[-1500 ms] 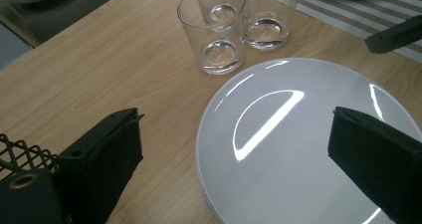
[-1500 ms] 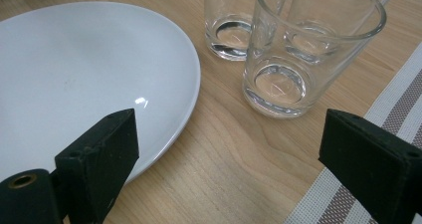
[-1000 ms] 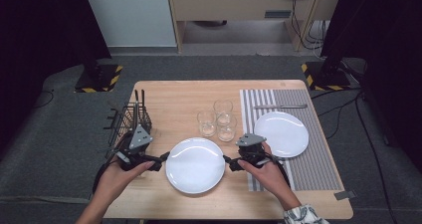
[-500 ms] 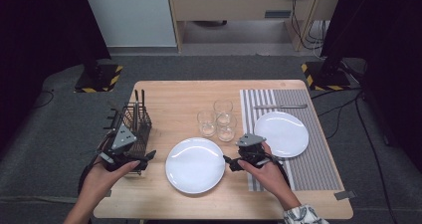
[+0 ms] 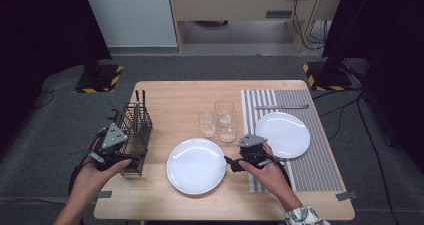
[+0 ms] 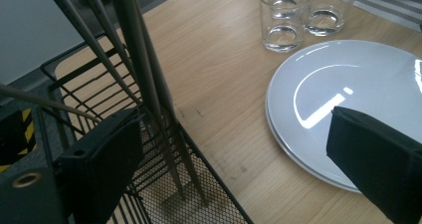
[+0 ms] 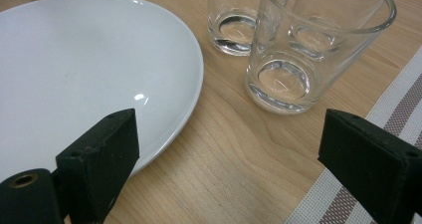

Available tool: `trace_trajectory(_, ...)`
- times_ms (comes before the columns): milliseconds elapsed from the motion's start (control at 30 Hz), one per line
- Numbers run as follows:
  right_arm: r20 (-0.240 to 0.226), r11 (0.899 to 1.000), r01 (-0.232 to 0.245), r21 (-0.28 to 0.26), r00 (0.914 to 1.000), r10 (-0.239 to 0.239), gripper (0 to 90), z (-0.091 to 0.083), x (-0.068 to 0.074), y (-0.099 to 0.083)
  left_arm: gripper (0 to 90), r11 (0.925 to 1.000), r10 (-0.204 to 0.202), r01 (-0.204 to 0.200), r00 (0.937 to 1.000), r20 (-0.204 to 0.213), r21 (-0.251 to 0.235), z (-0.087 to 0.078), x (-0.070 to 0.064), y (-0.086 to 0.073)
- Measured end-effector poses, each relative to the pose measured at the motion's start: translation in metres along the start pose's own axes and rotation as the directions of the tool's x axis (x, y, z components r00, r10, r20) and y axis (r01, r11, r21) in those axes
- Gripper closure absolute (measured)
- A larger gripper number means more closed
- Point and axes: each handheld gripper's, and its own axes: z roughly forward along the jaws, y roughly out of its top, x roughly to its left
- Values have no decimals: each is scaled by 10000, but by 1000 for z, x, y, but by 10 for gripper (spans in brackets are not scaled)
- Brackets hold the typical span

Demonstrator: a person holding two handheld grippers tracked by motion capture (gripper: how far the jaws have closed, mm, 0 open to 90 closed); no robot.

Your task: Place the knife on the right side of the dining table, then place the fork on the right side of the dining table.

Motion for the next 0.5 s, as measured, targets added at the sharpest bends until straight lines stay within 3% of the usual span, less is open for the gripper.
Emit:
trace_trajectory(133,-7,10000,-18,19,10000,18,89,0,0,0,67,9999,-129,129,9999,48,-46,-2,4,-2)
trace_trajectory(500,3,10000,-21,31,10000,21,89,1,-1,-1,68,9995,-325,322,9986,-421,-62,-13,20,-4)
